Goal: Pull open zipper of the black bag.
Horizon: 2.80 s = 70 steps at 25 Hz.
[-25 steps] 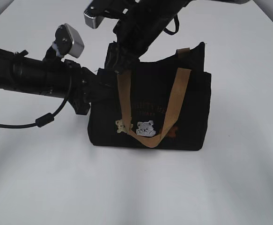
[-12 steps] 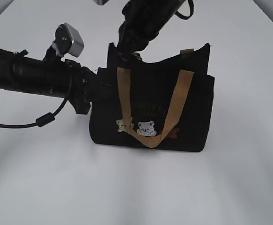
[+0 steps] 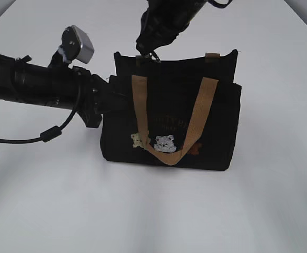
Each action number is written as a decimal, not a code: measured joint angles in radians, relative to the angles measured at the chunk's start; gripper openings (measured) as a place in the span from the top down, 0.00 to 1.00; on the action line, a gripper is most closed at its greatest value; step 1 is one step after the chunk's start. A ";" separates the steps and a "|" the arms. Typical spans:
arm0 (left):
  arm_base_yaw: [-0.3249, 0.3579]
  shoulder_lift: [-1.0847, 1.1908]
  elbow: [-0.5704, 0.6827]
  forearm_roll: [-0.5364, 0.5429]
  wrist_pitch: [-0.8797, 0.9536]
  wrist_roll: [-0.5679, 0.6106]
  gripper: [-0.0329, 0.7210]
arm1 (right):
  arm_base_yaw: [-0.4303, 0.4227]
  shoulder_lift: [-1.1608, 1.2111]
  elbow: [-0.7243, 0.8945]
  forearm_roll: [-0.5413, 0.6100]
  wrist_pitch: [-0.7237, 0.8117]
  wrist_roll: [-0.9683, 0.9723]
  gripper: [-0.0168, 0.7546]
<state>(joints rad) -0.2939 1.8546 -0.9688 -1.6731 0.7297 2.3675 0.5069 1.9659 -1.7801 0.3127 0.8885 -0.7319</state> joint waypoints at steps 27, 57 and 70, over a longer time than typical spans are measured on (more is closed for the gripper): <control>0.001 -0.024 0.001 0.056 -0.044 -0.178 0.59 | -0.273 -0.057 0.001 -0.012 0.319 0.277 0.63; 0.003 -1.207 0.331 1.455 0.163 -2.158 0.58 | -0.280 -1.295 1.068 -0.161 0.335 0.533 0.50; 0.012 -1.809 0.439 1.589 0.335 -2.203 0.60 | -0.280 -1.797 1.266 -0.176 0.259 0.508 0.53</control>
<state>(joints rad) -0.2816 0.0453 -0.5298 -0.0842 1.0650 0.1649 0.2264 0.1690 -0.5141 0.1365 1.1473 -0.2237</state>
